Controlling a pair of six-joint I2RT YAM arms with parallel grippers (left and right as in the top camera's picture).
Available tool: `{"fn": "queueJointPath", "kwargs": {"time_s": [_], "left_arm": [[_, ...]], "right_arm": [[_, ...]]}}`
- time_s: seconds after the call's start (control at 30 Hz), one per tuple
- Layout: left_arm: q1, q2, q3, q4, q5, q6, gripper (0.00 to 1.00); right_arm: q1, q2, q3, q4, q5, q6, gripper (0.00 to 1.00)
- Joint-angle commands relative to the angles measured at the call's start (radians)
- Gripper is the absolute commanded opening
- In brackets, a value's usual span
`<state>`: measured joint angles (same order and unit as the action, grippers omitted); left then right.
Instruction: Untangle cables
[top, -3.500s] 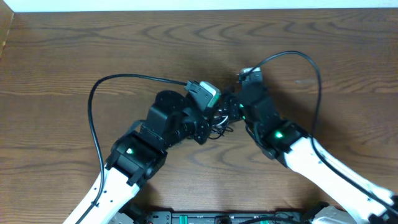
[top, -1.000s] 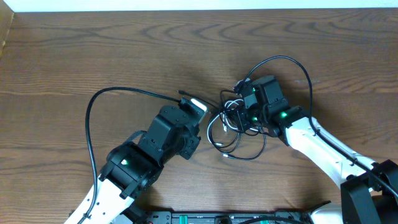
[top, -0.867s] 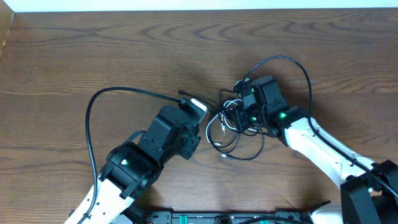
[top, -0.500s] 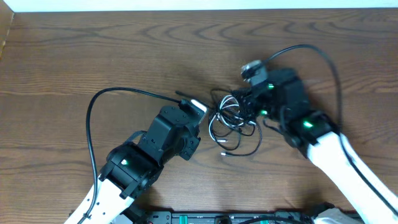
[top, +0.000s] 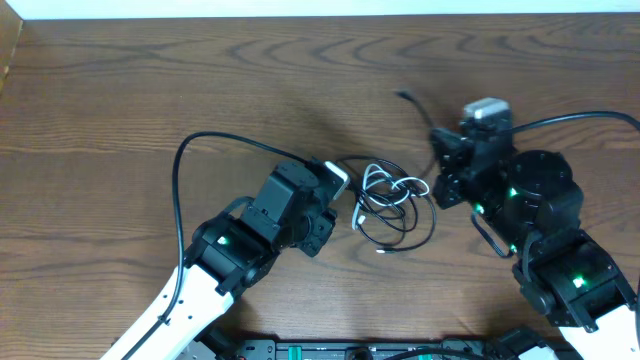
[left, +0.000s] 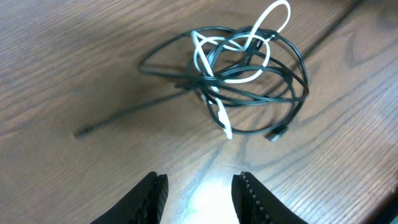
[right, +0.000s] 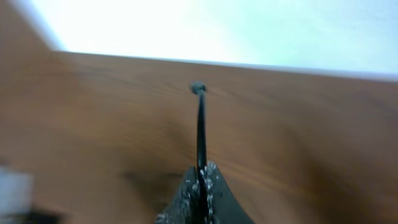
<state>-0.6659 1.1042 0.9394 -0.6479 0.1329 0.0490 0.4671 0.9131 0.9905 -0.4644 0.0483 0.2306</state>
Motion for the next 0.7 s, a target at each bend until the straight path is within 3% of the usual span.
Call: {"fn": "queueJointPath", "kwargs": {"time_s": [0.0,0.13,0.27,0.3,0.33,0.37,0.43,0.5,0.67], "left_arm": [[-0.001,-0.002,0.014,0.018,0.013,-0.001,0.38],[-0.002,-0.002,0.014,0.032,0.013,-0.001,0.38],[-0.001,-0.002,0.014,0.040,0.013,-0.001,0.43],[-0.001,-0.002,0.014,0.044,0.014,-0.001,0.46],[-0.002,-0.002,0.014,0.048,0.014,-0.001,0.47],[-0.002,-0.002,0.014,0.048,0.014,-0.001,0.47],[-0.002,-0.002,0.014,0.048,0.014,-0.001,0.47],[-0.002,-0.002,0.014,0.048,0.014,-0.001,0.47],[-0.002,-0.002,0.014,0.048,0.014,-0.001,0.47]], "right_arm": [[0.003,0.003,0.010,-0.151,0.498,0.262,0.02],[-0.006,0.008,0.010,-0.354,0.672,0.534,0.02],[-0.005,0.008,0.010,-0.334,0.506,0.443,0.01],[-0.005,0.009,0.010,-0.313,0.414,0.376,0.11],[-0.005,0.011,0.010,-0.301,0.342,0.327,0.32],[-0.005,0.019,0.010,-0.287,0.241,0.280,0.67],[-0.005,0.035,0.010,-0.302,0.172,0.303,0.93],[-0.005,0.061,0.010,-0.361,0.167,0.453,0.99],[0.006,0.151,-0.034,-0.409,0.155,0.665,0.99]]}}
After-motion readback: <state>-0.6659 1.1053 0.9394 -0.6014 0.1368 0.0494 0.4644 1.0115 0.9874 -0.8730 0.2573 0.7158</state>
